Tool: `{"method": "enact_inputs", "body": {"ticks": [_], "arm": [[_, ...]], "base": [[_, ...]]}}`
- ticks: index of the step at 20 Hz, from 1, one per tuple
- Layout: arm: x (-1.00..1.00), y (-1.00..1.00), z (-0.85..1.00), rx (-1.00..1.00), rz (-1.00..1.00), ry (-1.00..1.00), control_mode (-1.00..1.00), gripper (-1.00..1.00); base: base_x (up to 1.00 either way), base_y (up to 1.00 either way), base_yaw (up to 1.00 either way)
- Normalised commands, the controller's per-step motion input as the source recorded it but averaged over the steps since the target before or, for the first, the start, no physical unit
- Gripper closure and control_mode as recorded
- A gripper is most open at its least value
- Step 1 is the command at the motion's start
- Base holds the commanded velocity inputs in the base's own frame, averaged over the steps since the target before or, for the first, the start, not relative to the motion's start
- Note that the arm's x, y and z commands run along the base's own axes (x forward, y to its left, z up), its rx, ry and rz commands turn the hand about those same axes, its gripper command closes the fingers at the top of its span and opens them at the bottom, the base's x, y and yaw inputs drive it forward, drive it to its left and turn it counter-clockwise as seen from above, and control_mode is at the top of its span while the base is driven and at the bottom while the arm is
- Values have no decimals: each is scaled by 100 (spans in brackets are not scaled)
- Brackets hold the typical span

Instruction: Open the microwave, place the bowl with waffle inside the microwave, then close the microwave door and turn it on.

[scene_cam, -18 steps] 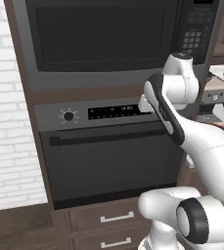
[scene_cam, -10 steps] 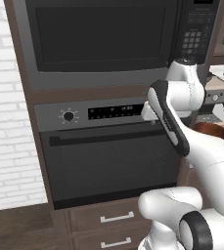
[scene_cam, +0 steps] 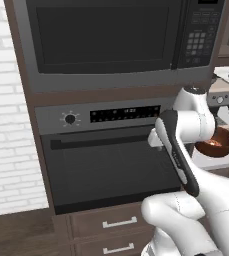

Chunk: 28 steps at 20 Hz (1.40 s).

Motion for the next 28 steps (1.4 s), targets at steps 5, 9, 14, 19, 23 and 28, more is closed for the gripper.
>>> {"method": "enact_inputs", "body": {"ticks": [5, 9, 14, 19, 23, 28], "arm": [[-30, 1, -26, 0, 0, 0, 100, -100], [0, 0, 0, 0, 0, 0, 100, -100], [0, 0, 0, 0, 0, 0, 100, -100], [0, 0, 0, 0, 0, 0, 100, -100], [0, 0, 0, 0, 0, 0, 100, -100], [0, 0, 0, 0, 0, 0, 100, -100]], "base": [[-7, 0, 0], [-25, -1, 0], [-18, -18, 3], [-22, -37, 11], [-32, -53, 13], [-30, -45, 14]]}}
